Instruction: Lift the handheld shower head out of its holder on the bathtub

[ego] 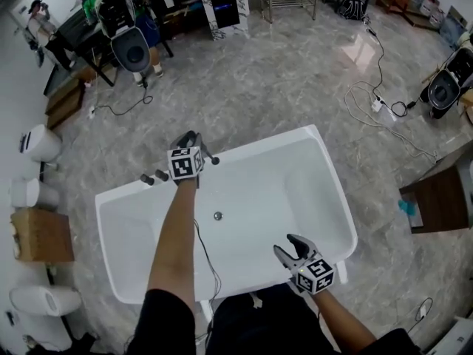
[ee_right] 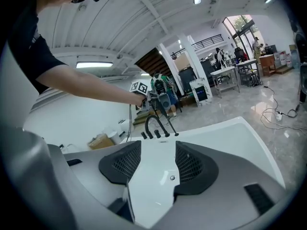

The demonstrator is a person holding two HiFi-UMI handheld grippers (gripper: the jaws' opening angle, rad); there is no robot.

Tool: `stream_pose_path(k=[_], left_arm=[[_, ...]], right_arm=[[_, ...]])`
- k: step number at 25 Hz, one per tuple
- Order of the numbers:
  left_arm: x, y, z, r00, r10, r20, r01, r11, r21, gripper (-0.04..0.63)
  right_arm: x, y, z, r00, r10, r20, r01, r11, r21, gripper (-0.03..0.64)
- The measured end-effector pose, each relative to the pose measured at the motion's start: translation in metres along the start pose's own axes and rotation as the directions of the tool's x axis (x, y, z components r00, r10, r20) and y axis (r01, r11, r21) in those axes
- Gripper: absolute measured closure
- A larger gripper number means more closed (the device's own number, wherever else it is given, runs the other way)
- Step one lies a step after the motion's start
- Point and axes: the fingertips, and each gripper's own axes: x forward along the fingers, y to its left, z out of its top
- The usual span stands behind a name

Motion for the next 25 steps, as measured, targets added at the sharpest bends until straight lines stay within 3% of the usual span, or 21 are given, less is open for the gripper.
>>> stream_pose_path(k=[3, 8, 17, 21, 25], left_arm=[[-0.02, -0.001, 0.027, 0.999, -0.029, 0.015, 0.028, 0.999, 0.036, 0.468], [-0.051, -0.01, 0.079, 0.995, -0.073, 0.071, 0.066, 0.994, 0.089, 0.468], [-0.099, -0.014, 0.101, 0.99, -0.091, 0.106, 0.081, 0.992, 0.098, 0.468], [-0.12, -0.013, 0.119, 0.986, -0.109, 0.13, 0.094, 0.989, 0.115, 0.468], [-0.138, -0.009, 0.15, 0.979, -0.116, 0.165, 0.091, 0.984, 0.152, 0.468]], right_arm=[[-0.008, 0.02, 0.001, 1.0, -0.017, 0.021, 0.017, 1.0, -0.003, 0.414], [-0.011, 0.049, 0.026, 0.996, 0.027, 0.089, -0.025, 0.999, -0.028, 0.414], [-0.023, 0.075, 0.052, 0.99, -0.044, 0.136, 0.042, 0.999, 0.023, 0.414], [-0.028, 0.092, 0.062, 0.987, -0.061, 0.151, 0.064, 0.998, -0.018, 0.414], [-0.034, 0.11, 0.078, 0.981, -0.071, 0.183, 0.097, 0.986, -0.134, 0.416]])
